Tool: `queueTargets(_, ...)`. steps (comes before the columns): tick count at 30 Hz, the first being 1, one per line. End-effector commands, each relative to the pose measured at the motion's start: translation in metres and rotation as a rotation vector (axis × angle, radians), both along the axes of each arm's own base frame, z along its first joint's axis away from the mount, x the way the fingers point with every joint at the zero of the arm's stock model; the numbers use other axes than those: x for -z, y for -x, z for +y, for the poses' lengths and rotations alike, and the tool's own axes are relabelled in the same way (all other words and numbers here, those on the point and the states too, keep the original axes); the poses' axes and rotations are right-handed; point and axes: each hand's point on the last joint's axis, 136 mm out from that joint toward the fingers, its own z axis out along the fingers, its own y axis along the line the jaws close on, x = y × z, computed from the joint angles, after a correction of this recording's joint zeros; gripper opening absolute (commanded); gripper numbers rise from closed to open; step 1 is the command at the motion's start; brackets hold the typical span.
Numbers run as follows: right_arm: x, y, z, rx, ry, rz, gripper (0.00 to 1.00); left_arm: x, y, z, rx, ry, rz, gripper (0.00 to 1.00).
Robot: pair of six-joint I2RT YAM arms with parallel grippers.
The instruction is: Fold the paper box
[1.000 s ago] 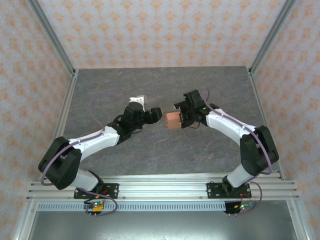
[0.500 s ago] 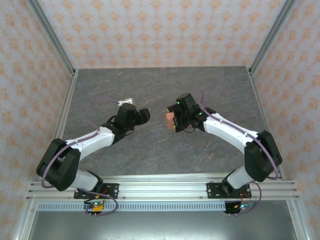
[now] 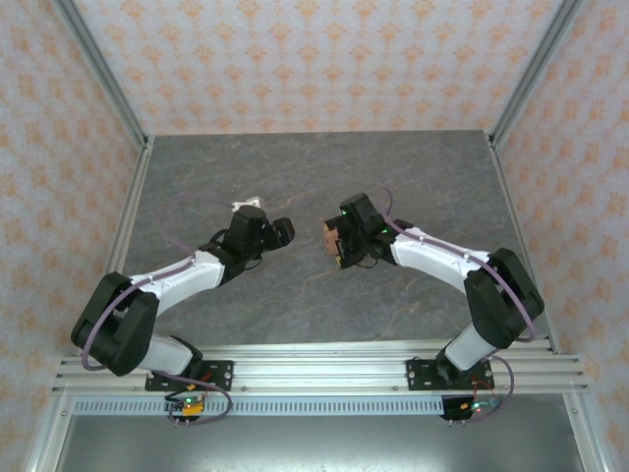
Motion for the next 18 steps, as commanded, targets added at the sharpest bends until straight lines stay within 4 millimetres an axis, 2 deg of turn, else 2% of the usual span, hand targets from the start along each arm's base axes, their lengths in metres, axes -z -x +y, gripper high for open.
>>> queueTargets(1,-0.015,0.004,-0.011,0.037,0.025,0.006,0.77,-0.006,-0.005,-0.01,0.053,0.02,-0.023,0.76)
queueTargets(3,-0.026,0.003,-0.015,0.048,0.026,-0.006,0.79,-0.007,-0.005,-0.01,0.059,0.013,-0.026,0.76)
queueTargets(7,-0.031,0.003,-0.037,0.115,0.077,0.003,0.83,-0.009,-0.003,-0.004,0.051,-0.019,-0.033,0.76)
queueTargets(13,-0.011,-0.014,-0.063,0.247,0.111,0.058,0.89,-0.004,0.005,0.009,0.019,-0.07,-0.011,0.76)
queueTargets(18,0.01,-0.037,-0.06,0.269,0.1,0.07,0.84,-0.004,0.014,0.023,-0.016,-0.109,-0.009,0.76)
